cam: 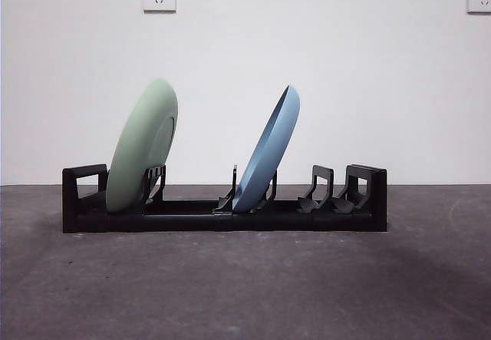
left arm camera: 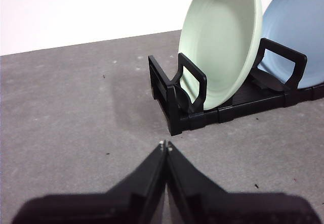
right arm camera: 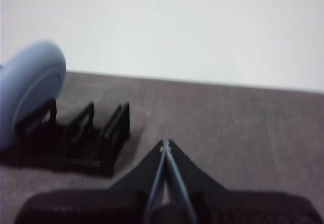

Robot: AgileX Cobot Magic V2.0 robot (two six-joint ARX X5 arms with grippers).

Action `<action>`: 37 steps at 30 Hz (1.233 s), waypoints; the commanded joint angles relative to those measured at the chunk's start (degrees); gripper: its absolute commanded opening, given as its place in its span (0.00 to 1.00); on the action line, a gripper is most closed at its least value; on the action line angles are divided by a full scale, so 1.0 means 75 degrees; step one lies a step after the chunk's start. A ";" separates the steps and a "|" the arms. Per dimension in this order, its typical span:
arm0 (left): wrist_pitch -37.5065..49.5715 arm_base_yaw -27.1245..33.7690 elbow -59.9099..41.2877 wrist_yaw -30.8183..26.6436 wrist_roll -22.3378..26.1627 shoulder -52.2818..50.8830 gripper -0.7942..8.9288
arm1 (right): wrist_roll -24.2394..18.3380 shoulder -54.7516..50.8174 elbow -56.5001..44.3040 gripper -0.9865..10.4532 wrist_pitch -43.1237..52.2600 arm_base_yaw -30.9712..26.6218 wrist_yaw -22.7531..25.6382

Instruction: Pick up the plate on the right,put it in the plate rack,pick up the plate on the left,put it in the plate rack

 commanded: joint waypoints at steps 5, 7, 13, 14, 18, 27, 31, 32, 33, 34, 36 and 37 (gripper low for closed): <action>0.0023 0.0032 -0.0111 0.0038 -0.0055 -0.0023 0.08 | 0.0595 -0.0341 -0.0495 0.09 -0.0393 -0.0023 -0.0009; 0.0023 0.0032 -0.0111 0.0038 -0.0055 -0.0023 0.08 | 0.0621 -0.0431 -0.0495 0.09 -0.0597 -0.0020 -0.0009; 0.0023 0.0032 -0.0111 0.0038 -0.0055 -0.0023 0.08 | 0.1588 -0.0367 -0.0481 0.09 -0.1224 -0.0015 -0.0006; 0.0023 0.0032 -0.0111 0.0038 -0.0055 -0.0023 0.08 | 0.1617 -0.0318 -0.0481 0.09 -0.1227 -0.0015 0.0003; 0.0026 0.0032 -0.0111 0.0038 -0.0055 -0.0023 0.08 | 0.1614 -0.0236 -0.0481 0.09 -0.1227 -0.0015 0.0047; 0.0026 0.0032 -0.0111 0.0038 -0.0055 -0.0023 0.08 | 0.1614 -0.0236 -0.0481 0.09 -0.1227 -0.0015 0.0047; 0.0023 0.0032 -0.0111 0.0038 -0.0055 -0.0023 0.08 | 0.1614 -0.0236 -0.0481 0.09 -0.1227 -0.0015 0.0047; 0.0023 0.0032 -0.0111 0.0038 -0.0055 -0.0023 0.08 | 0.1614 -0.0236 -0.0481 0.09 -0.1227 -0.0015 0.0047; 0.0026 0.0032 -0.0111 0.0038 -0.0055 -0.0023 0.08 | 0.1614 -0.0236 -0.0481 0.09 -0.1227 -0.0015 0.0047; 0.0023 0.0032 -0.0111 0.0038 -0.0055 -0.0023 0.08 | 0.1614 -0.0236 -0.0481 0.09 -0.1227 -0.0015 0.0047; 0.0023 0.0032 -0.0111 0.0038 -0.0055 -0.0023 0.08 | 0.1614 -0.0236 -0.0481 0.09 -0.1227 -0.0015 0.0047; 0.0023 0.0032 -0.0111 0.0038 -0.0055 -0.0023 0.08 | 0.1614 -0.0236 -0.0481 0.09 -0.1227 -0.0015 0.0047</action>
